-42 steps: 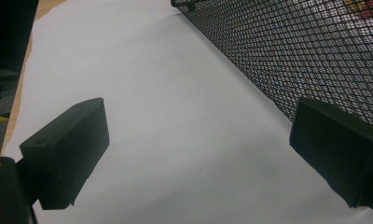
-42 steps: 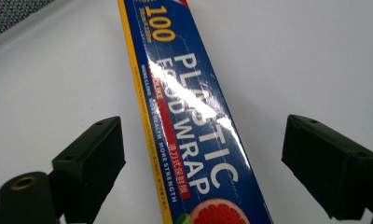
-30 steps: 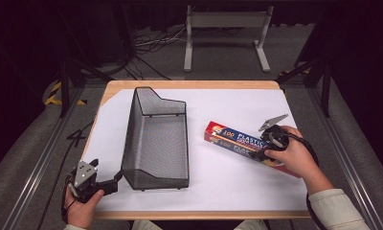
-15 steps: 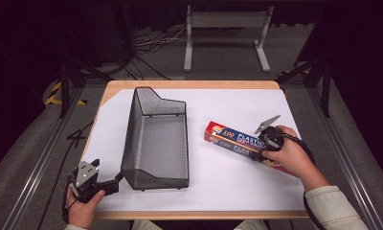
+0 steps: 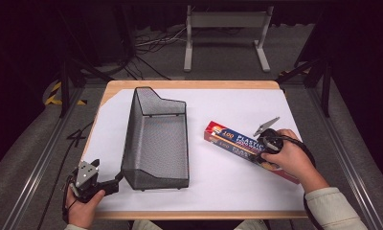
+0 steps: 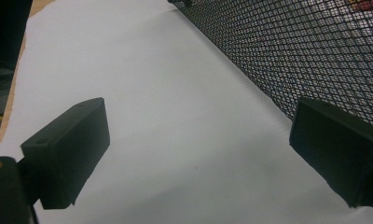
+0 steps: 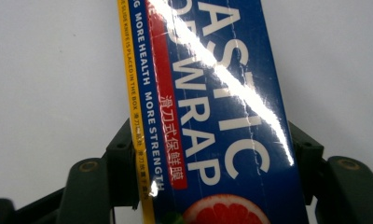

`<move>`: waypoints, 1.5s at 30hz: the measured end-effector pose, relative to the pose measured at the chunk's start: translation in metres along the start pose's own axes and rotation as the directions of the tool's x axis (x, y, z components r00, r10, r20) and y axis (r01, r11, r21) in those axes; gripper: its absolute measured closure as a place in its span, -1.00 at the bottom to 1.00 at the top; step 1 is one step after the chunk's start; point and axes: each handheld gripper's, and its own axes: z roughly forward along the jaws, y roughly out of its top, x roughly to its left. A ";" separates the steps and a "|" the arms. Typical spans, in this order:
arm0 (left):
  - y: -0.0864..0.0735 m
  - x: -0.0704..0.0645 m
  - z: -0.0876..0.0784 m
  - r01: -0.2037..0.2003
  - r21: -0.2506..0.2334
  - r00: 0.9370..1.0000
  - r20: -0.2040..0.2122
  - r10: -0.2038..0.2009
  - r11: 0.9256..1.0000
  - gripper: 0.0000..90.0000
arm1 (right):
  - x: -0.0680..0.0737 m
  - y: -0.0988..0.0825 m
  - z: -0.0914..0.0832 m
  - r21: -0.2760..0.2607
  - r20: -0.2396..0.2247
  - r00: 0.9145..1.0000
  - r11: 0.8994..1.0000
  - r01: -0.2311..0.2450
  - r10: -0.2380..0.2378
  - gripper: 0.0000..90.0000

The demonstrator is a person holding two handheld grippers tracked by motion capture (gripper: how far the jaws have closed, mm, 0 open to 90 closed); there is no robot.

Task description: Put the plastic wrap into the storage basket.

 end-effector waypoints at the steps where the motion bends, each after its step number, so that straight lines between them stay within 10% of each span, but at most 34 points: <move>1: 0.000 0.000 0.000 0.000 0.000 1.000 0.000 0.000 1.000 -0.87 | 0.001 0.000 -0.001 -0.008 0.003 1.000 1.000 -0.006 0.006 -0.15; 25: 0.000 0.000 -0.001 0.003 -0.002 1.000 -0.003 -0.003 1.000 -0.87 | 0.031 0.025 -0.046 -0.152 0.034 0.986 0.976 -0.157 0.164 -0.13; 45: 0.003 0.001 0.003 0.015 -0.001 1.000 -0.021 -0.015 1.000 -0.86 | 0.059 0.059 -0.083 -0.185 0.035 0.952 0.938 -0.293 0.304 -0.13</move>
